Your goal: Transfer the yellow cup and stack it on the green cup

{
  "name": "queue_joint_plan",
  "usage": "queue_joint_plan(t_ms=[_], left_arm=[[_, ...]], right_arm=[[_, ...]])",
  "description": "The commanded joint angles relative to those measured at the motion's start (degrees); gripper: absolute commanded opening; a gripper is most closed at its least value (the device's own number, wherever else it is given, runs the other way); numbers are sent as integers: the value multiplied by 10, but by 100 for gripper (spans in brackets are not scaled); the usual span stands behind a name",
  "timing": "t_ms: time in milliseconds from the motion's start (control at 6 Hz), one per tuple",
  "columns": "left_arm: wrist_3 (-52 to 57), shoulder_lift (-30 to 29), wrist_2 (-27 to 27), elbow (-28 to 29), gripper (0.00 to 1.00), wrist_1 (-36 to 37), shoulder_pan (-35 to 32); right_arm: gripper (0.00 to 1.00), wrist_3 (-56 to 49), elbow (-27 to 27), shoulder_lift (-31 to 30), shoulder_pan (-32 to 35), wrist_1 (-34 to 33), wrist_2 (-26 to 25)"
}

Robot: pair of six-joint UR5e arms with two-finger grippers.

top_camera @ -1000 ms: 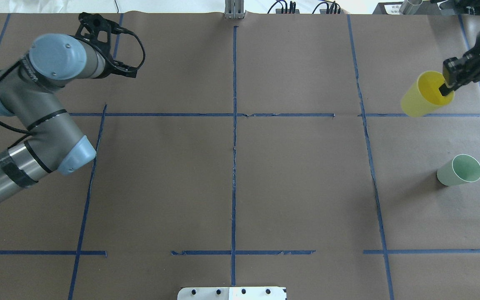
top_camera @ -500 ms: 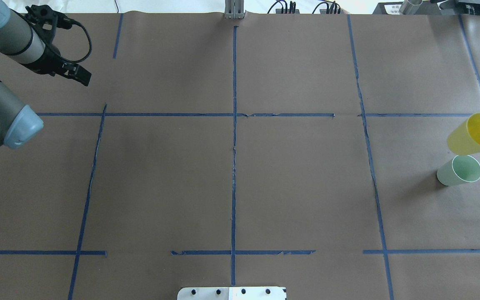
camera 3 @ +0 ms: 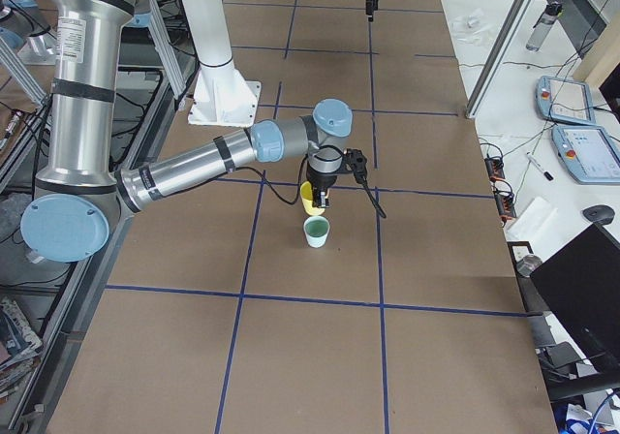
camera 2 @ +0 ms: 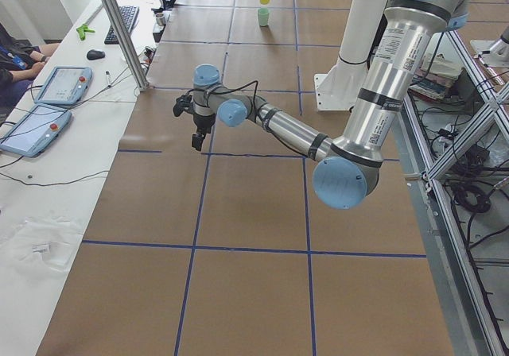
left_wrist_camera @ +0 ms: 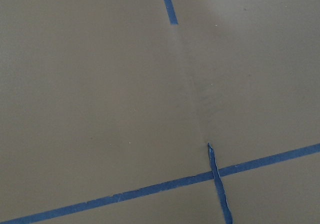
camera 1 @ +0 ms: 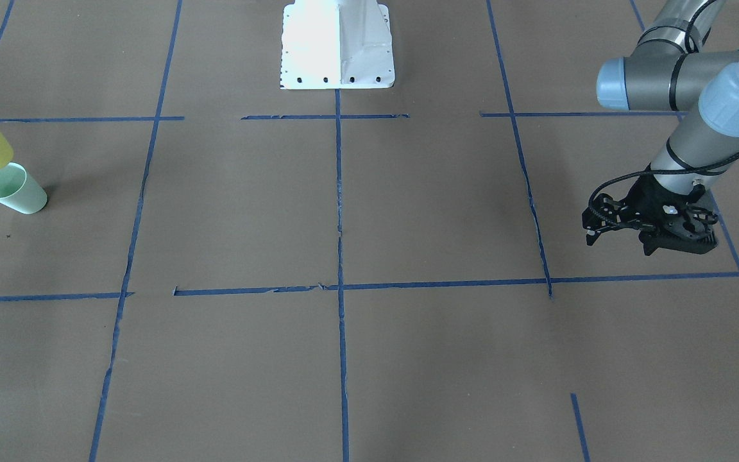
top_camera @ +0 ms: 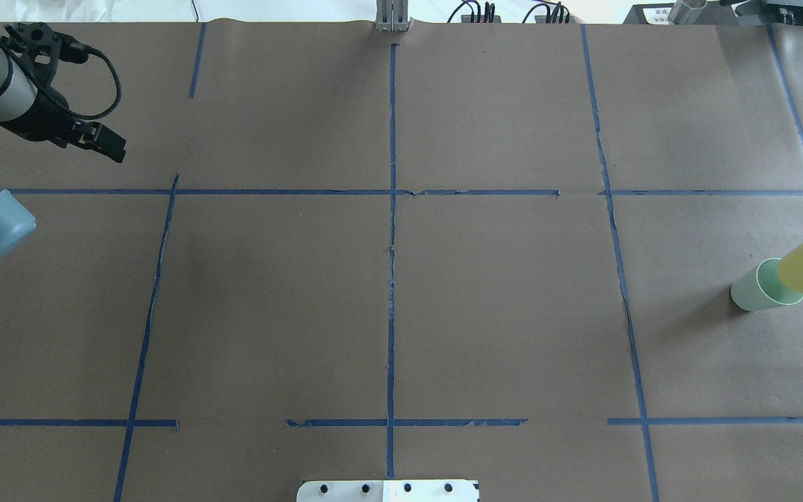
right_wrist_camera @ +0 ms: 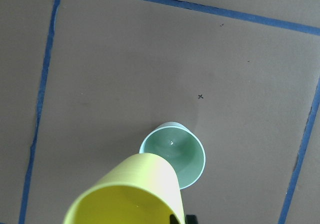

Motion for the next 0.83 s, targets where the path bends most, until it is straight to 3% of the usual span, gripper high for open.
queue_joint_plan(t_ms=[0, 667], left_arm=[[0, 2, -1, -10, 100, 0, 0], [0, 2, -1, -12, 100, 0, 0]], right_arm=[[0, 0, -47, 6, -1, 42, 2], [2, 0, -73, 23, -9, 42, 2]])
